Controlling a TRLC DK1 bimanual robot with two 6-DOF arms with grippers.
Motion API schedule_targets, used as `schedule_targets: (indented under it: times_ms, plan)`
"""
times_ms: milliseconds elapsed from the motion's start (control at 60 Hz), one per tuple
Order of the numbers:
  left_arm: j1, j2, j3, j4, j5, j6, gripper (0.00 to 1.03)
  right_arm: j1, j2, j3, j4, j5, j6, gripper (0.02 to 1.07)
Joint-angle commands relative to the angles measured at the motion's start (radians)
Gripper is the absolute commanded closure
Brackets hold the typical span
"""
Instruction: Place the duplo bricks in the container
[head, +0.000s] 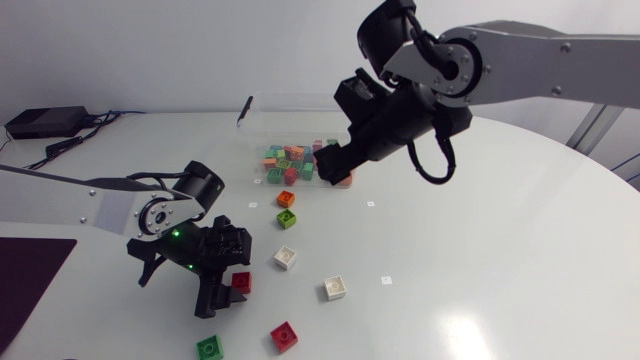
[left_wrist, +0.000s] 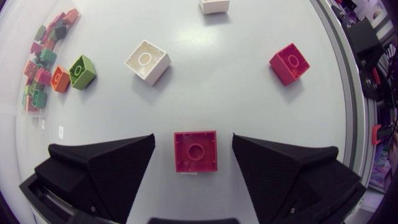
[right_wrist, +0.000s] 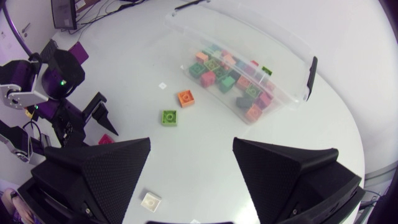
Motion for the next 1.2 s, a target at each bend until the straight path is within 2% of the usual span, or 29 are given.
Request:
schedule_targets:
  times_ms: [0,183,517,850,933,1033,1183]
  plan:
    - [-0.009,0.034,-0.024,0.007,-0.004,0.009,0.36,0.018,-0.027,-0.066,-0.021,0.015,0.058,0.11]
    - [-0.016,0.04,-0.022,0.013,-0.009,-0.014,0.76,0.061,-0.007,-0.134,-0.067,0.04,0.146,0.11]
    - [0.003,-0.106,-0.024,-0.009,-0.015,-0.037,0.76,0.113,0.125,-0.167,-0.16,0.04,0.239,0.11]
    - [0.015,-0.222,0.044,-0.075,-0.015,-0.096,0.76,0.138,0.22,-0.1,-0.193,0.003,0.322,0.13]
    - [0.015,-0.235,0.059,-0.088,-0.015,-0.103,0.76,0.144,0.275,-0.046,-0.272,0.027,0.373,0.13]
    - [0.014,-0.25,0.073,-0.099,-0.015,-0.119,0.76,0.156,0.303,-0.028,-0.283,0.038,0.42,0.13]
    - [0.015,-0.27,0.119,-0.122,-0.017,-0.146,0.76,0.165,0.351,-0.008,-0.311,0.052,0.486,0.22]
